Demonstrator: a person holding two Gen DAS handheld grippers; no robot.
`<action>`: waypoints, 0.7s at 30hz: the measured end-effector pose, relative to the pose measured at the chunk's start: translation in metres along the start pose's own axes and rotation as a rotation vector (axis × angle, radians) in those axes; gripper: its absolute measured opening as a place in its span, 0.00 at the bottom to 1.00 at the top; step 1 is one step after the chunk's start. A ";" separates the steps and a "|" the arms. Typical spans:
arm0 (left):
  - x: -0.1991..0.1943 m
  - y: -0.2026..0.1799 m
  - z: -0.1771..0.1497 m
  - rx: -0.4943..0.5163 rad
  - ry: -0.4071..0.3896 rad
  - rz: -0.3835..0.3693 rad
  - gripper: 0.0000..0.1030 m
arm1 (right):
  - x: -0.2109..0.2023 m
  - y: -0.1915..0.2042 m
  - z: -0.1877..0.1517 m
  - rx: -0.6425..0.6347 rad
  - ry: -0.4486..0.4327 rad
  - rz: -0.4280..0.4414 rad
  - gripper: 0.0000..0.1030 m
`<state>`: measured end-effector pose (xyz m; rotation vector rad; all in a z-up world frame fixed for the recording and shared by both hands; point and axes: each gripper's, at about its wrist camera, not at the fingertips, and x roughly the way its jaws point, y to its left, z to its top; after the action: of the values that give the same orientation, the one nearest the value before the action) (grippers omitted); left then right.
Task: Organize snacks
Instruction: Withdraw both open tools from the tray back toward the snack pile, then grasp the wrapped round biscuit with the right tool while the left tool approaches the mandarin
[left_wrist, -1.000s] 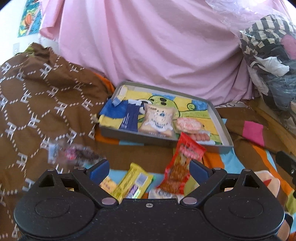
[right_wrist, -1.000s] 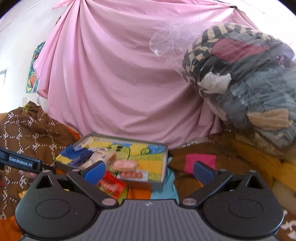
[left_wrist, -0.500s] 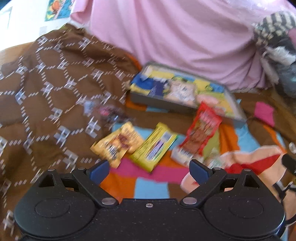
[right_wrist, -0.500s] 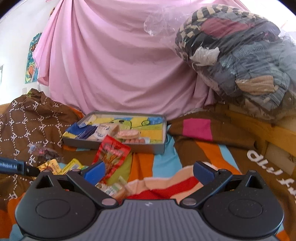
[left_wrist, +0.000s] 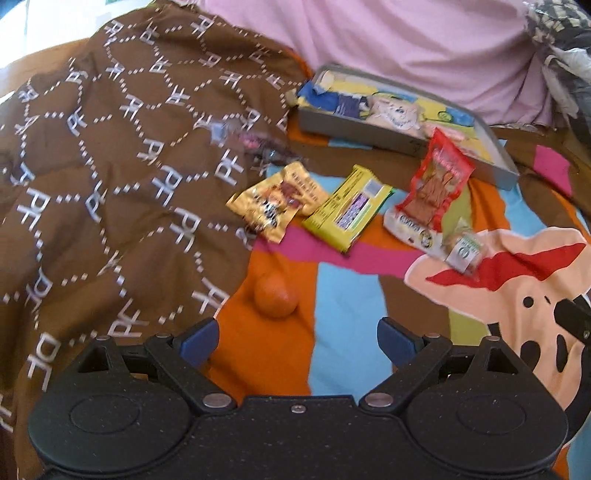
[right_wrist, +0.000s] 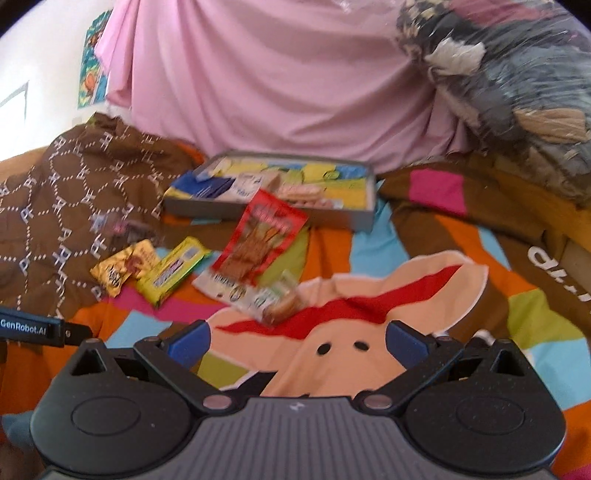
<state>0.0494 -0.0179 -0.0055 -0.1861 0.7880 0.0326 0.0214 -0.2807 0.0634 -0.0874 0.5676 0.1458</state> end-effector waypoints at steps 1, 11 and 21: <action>0.000 0.001 0.000 -0.005 0.005 0.004 0.90 | 0.001 0.002 -0.002 -0.002 0.008 0.005 1.00; 0.008 0.002 -0.005 0.022 0.053 0.013 0.90 | 0.009 0.006 -0.010 -0.001 0.052 0.029 1.00; 0.019 0.003 0.000 0.109 0.075 -0.036 0.90 | 0.016 0.007 -0.018 -0.001 0.071 0.059 1.00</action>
<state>0.0629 -0.0159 -0.0195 -0.0979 0.8584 -0.0513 0.0245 -0.2737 0.0396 -0.0765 0.6409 0.2008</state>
